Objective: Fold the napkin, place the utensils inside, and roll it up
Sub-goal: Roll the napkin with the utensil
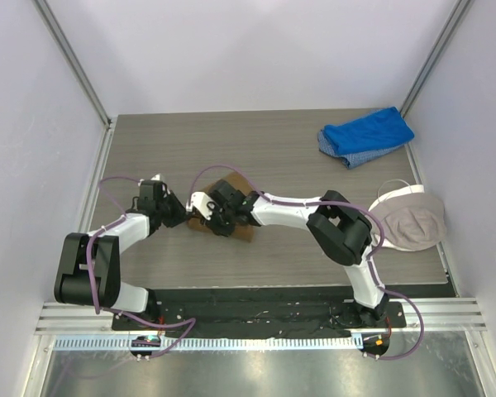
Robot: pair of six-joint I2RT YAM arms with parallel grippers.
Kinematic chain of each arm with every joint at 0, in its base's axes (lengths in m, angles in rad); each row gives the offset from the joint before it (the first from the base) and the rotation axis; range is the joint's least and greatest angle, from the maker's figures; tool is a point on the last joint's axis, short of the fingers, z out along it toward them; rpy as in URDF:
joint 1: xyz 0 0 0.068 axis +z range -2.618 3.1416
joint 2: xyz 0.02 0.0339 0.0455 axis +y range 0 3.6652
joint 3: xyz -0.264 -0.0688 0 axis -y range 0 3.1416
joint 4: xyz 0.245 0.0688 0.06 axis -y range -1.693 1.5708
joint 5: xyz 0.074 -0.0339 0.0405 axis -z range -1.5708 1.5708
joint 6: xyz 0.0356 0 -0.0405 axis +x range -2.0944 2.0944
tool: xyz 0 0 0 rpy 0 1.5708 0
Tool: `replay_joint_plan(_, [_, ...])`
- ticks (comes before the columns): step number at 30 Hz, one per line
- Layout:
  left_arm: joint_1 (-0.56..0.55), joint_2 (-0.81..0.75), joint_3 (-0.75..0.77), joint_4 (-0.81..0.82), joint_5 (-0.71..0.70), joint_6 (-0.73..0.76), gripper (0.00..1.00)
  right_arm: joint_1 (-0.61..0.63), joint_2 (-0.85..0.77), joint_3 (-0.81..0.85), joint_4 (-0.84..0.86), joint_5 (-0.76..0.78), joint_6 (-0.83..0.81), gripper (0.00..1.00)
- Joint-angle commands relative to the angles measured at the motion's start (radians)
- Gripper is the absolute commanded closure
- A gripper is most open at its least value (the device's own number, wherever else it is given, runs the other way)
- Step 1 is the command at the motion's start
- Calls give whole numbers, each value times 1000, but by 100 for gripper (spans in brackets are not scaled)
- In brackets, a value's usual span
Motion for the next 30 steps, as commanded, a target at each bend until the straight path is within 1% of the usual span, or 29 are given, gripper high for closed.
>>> replay_joint_plan(1, [-2, -34, 0, -32, -28, 17, 73, -27, 29, 85, -86, -132, 35, 79])
replay_joint_plan(2, [-2, -45, -5, -35, -40, 14, 66, -38, 47, 92, -101, -160, 41, 82])
replay_joint_plan(3, [-1, -74, -9, -34, -62, 12, 54, -56, 55, 105, -122, -187, 49, 85])
replay_joint_plan(4, [-2, -88, -20, -35, -73, 9, 48, -69, 66, 112, -132, -251, 66, 86])
replay_joint_plan(5, [-2, -103, -28, -37, -85, 9, 43, -79, 75, 120, -141, -281, 73, 87])
replay_joint_plan(6, [-1, -132, -41, -34, -108, 6, 36, -101, 100, 141, -164, -319, 81, 88])
replay_joint_plan(7, [-1, -148, -49, -34, -119, 3, 33, -112, 112, 151, -172, -377, 103, 88])
replay_joint_plan(9, [-1, -195, -80, -23, -137, 0, 27, -133, 147, 177, -193, -436, 118, 89])
replay_joint_plan(12, [-1, -240, -130, 17, -133, -5, 25, -170, 181, 210, -209, -510, 150, 89])
replay_joint_plan(16, [-1, -292, -183, 118, -84, -6, 24, -219, 261, 270, -239, -600, 189, 90])
replay_joint_plan(21, [-2, -234, -174, 169, -51, 20, 25, -251, 348, 350, -279, -686, 239, 89])
replay_joint_plan(30, [-1, -136, -161, 279, -31, 32, 29, -300, 457, 389, -296, -812, 284, 89])
